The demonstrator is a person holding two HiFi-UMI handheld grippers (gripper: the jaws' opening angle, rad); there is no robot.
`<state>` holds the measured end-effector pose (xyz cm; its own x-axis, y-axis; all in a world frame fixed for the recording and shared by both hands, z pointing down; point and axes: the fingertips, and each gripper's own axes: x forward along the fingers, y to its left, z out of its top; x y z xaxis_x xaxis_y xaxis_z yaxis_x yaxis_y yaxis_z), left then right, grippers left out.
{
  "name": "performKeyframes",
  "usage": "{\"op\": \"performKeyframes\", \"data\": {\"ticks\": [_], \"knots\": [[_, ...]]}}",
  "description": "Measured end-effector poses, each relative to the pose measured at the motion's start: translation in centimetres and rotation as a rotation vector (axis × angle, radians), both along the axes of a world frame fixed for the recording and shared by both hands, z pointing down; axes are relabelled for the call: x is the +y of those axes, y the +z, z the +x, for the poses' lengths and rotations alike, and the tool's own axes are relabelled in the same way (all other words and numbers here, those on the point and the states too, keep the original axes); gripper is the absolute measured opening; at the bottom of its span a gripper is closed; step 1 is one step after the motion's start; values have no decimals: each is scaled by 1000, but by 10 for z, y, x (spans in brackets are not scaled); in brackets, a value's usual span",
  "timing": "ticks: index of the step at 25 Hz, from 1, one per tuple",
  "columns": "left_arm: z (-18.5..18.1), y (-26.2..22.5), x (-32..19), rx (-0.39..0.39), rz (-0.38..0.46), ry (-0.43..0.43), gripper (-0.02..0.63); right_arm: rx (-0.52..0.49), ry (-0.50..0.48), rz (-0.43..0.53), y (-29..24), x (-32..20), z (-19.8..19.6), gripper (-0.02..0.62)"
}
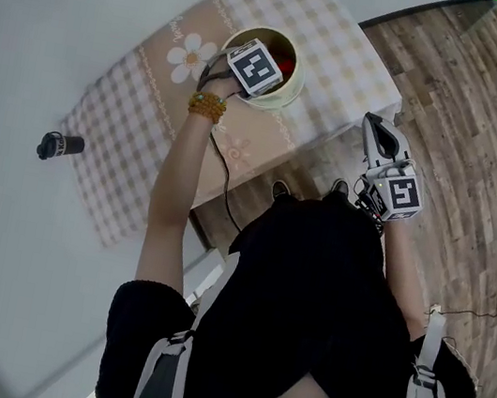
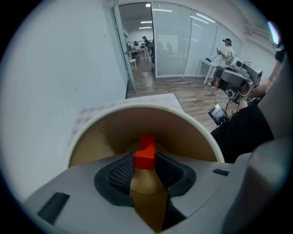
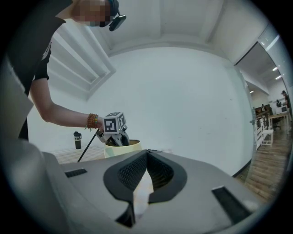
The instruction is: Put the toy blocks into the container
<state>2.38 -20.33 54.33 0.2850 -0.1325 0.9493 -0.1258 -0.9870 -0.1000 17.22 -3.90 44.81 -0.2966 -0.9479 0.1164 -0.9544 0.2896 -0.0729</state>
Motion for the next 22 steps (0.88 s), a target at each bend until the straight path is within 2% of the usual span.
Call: {"op": "performKeyframes", "data": {"ticks": [3,8,12,15,17,20,22], "knots": [[0,9,-4,-61,-36,21,137,1,13,1,1,1,5,6],[5,11,-3,-43,-99,6,138,1,24,3,0,1,12,6],[5,7,-4,-8,-97,-2,137,2,24,3,1,0,15,6],[3,0,-11,8,-39,-18,137,2,16,-4,3,0,13,6],[2,-13,-18,53,23,-44,137,-3,6,-7,4,-1,11,6],[-2,-51,-26,163,143,-82,137,-6,-13,-11,6,-4,6,6],[-12,-84,-27,263,258,-119,137,-8,-26,-14,8,-7,1,6]]}}
